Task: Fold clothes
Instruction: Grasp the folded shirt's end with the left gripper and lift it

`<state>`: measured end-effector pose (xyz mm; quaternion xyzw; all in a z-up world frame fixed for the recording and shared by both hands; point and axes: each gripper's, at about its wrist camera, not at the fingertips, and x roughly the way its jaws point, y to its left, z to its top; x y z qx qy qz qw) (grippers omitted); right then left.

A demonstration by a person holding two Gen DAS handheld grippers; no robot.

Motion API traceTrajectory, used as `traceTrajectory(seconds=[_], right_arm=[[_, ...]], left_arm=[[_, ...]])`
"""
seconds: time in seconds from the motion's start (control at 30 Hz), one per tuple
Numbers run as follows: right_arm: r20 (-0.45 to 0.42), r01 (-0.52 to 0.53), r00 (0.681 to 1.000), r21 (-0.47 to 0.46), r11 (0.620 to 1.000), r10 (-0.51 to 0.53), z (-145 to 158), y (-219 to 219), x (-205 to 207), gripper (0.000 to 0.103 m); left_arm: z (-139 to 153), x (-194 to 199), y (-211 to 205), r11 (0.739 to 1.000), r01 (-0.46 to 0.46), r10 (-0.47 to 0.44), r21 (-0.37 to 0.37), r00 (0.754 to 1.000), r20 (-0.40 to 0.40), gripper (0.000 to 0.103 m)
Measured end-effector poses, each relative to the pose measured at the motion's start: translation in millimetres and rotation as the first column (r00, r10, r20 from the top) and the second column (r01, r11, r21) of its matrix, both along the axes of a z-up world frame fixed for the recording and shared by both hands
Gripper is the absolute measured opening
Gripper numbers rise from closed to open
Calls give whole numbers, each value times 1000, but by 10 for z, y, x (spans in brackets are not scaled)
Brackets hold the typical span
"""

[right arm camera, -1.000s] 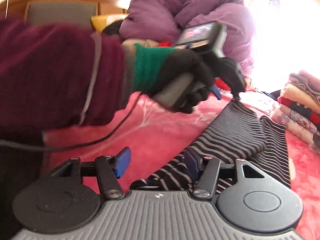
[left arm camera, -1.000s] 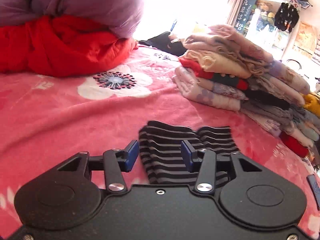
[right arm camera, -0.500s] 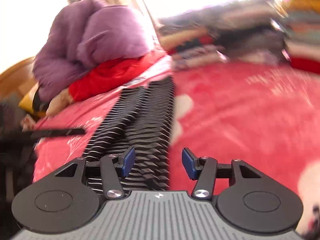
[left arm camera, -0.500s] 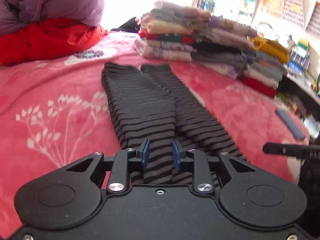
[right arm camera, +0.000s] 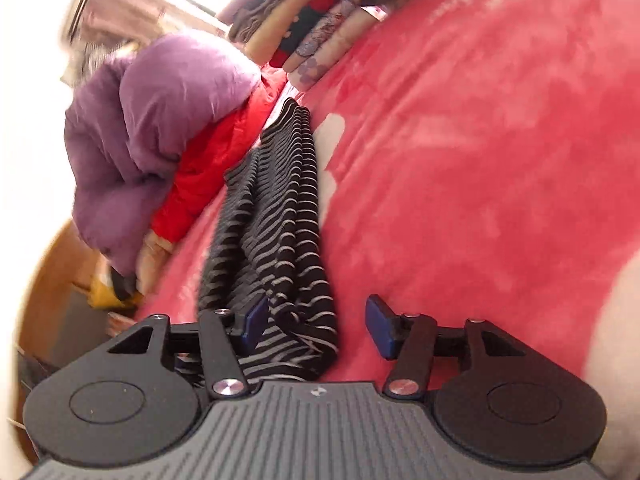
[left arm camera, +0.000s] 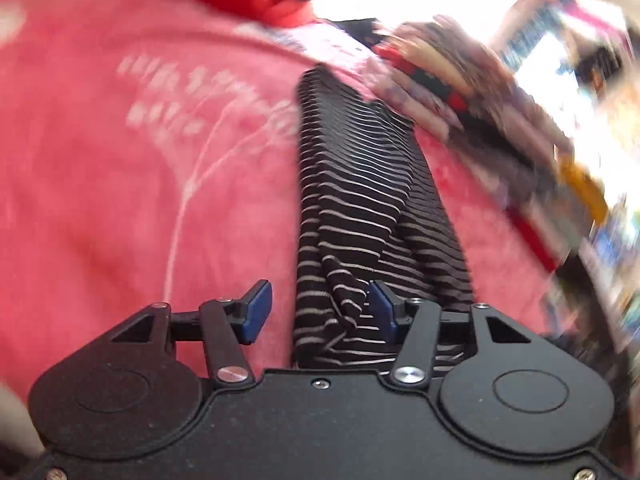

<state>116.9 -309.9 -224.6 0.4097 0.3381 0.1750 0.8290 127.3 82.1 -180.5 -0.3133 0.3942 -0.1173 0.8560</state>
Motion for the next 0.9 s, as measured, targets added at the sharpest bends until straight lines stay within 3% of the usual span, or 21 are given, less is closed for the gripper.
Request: traceTrajectory(seconds=[0.13, 0.2, 0.37, 0.5, 0.57, 0.63, 0.67, 0.73, 0.83, 0.9], right_arm=[[-32, -21, 999, 134, 991, 25, -127, -6, 104, 63], [-39, -35, 998, 146, 989, 41, -158, 32, 174, 63], [-53, -41, 997, 216, 975, 54, -211, 83, 243, 60], [-64, -26, 997, 295, 955, 47, -272, 97, 245, 55], [-73, -14, 997, 310, 950, 39, -300, 95, 251, 50], [-84, -7, 996, 316, 949, 36, -331, 95, 272, 43], [-92, -3, 995, 314, 950, 34, -347, 92, 276, 37], [-103, 2, 994, 299, 954, 30, -370, 95, 289, 27], [-99, 8, 995, 287, 958, 22, -383, 87, 266, 20], [-97, 11, 995, 280, 960, 17, -381, 90, 259, 19]], left_arm=[[-139, 22, 105, 988, -61, 50, -142, 996, -78, 57], [-197, 43, 110, 976, -76, 56, -206, 993, -102, 57], [-233, 87, -40, 967, -63, 39, -245, 994, -101, 57], [-300, 50, 2, 944, -95, 63, -315, 992, -110, 55], [-336, 41, 43, 934, -113, 76, -338, 990, -121, 49], [-362, 38, 52, 936, -123, 83, -329, 988, -132, 33], [-381, 33, 61, 936, -128, 87, -328, 987, -138, 31], [-409, 26, 79, 935, -134, 91, -327, 985, -145, 17], [-425, 21, 95, 937, -132, 90, -325, 986, -141, 14], [-427, -8, 104, 922, -147, 99, -357, 984, -149, 13]])
